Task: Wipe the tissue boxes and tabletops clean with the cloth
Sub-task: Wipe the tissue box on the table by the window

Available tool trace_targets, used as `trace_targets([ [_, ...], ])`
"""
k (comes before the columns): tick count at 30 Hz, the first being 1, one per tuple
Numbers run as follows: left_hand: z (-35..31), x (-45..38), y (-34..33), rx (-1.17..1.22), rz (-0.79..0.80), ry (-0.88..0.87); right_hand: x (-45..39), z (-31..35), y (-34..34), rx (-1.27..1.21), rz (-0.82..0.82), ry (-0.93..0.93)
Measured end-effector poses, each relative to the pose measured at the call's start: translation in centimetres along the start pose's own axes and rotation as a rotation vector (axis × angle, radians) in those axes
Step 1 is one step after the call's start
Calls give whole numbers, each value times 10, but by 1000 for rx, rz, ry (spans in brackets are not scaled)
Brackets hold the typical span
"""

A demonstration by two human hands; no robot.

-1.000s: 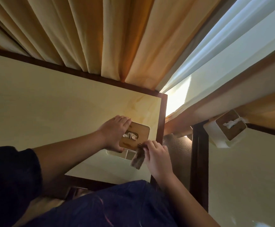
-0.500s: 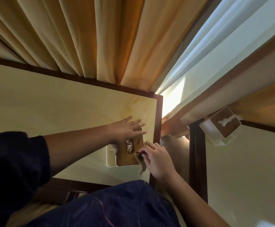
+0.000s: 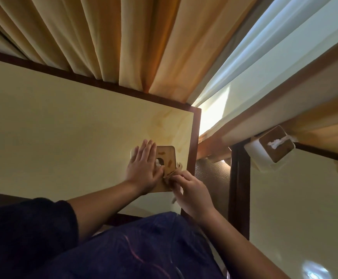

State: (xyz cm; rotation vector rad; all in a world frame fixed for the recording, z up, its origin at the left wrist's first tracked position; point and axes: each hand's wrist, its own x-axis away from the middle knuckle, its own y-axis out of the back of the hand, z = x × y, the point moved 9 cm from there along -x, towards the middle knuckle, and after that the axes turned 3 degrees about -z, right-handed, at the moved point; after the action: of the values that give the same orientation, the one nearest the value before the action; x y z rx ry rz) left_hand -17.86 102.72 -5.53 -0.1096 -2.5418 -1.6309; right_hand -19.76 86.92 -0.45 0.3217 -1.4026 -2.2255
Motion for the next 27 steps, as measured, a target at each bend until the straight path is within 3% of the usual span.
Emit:
trace_targets([
  [9, 3, 0, -5, -27, -30, -25, -33, 14, 2, 259, 222, -80],
  [12, 4, -1, -5, -26, -52, -34, -68, 13, 10, 298, 179, -184],
  [19, 2, 0, -1, -7, -72, -26, -125, 6, 24, 318, 65, -210],
  [24, 3, -1, -1, 7, -82, -24, -92, 5, 13, 245, -29, -167],
  [27, 4, -1, -1, 5, -72, -19, -65, 4, 4, 193, 3, -195],
])
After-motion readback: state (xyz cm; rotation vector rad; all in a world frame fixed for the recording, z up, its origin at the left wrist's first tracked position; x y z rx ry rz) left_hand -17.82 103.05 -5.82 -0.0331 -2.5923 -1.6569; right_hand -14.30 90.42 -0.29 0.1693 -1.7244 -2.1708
